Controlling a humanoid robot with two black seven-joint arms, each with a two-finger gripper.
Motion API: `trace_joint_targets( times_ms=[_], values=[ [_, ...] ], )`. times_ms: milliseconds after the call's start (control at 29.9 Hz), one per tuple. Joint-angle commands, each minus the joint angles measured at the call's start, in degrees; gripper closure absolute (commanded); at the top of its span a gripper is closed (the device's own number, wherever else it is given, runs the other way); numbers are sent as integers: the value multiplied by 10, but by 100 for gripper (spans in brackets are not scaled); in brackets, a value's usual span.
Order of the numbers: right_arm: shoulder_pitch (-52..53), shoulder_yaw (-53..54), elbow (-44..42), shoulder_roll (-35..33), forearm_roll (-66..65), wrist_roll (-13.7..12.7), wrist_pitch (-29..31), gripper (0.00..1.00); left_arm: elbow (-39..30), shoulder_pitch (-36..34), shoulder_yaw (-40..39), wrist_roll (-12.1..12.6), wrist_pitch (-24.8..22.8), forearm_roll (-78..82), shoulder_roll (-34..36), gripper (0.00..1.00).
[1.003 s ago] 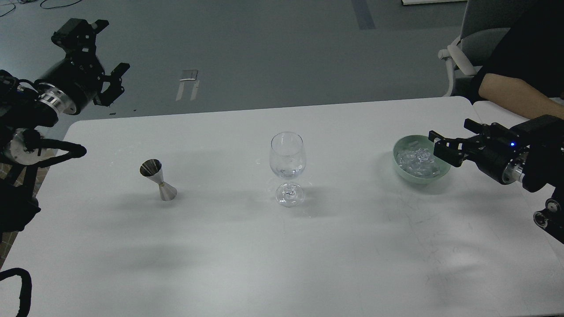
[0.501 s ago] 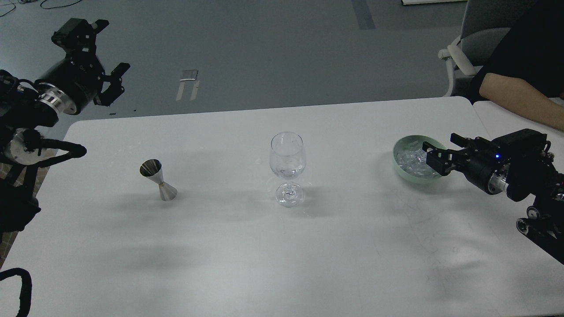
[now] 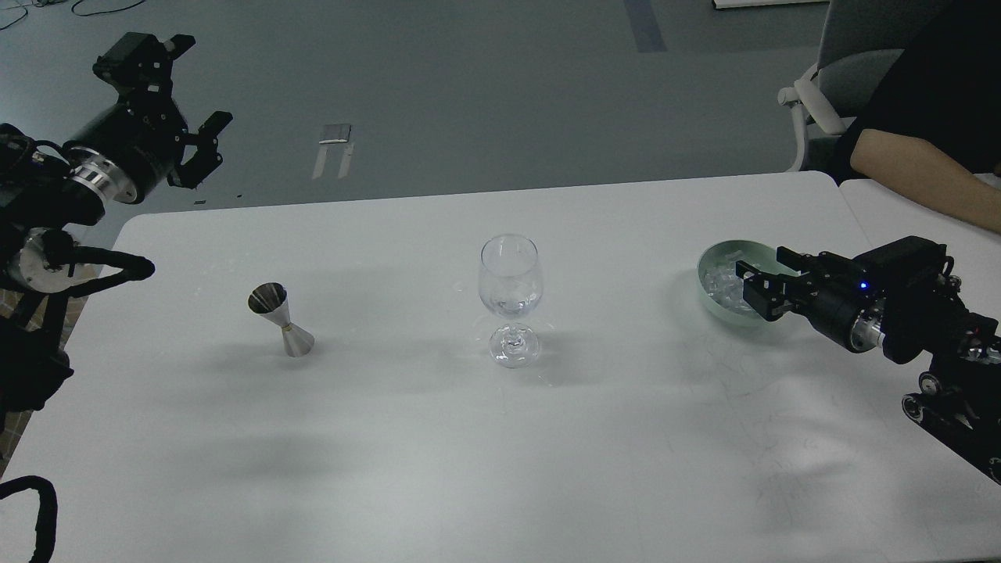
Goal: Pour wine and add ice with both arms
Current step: 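Close the right gripper on an ice cube in the bowl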
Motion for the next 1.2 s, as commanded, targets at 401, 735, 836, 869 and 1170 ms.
trace_joint_targets(
  times_ms=[401,735,836,869,1170],
  values=[
    [5,-12,0,1,-3,1,19,40,0,-1,0,0,0,0,-6,2],
    [7,-12,-7,1,-3,1,23,41,0,-1,0,0,0,0,-7,2],
    [7,-12,-7,1,-3,1,31,43,0,0,0,0,0,0,-7,2],
    [7,-12,-6,2,-2,1,32,43,0,-1,0,0,0,0,-8,2],
    [8,-12,-7,13,-2,1,32,48,0,-2,0,0,-1,0,-7,2]
  ],
)
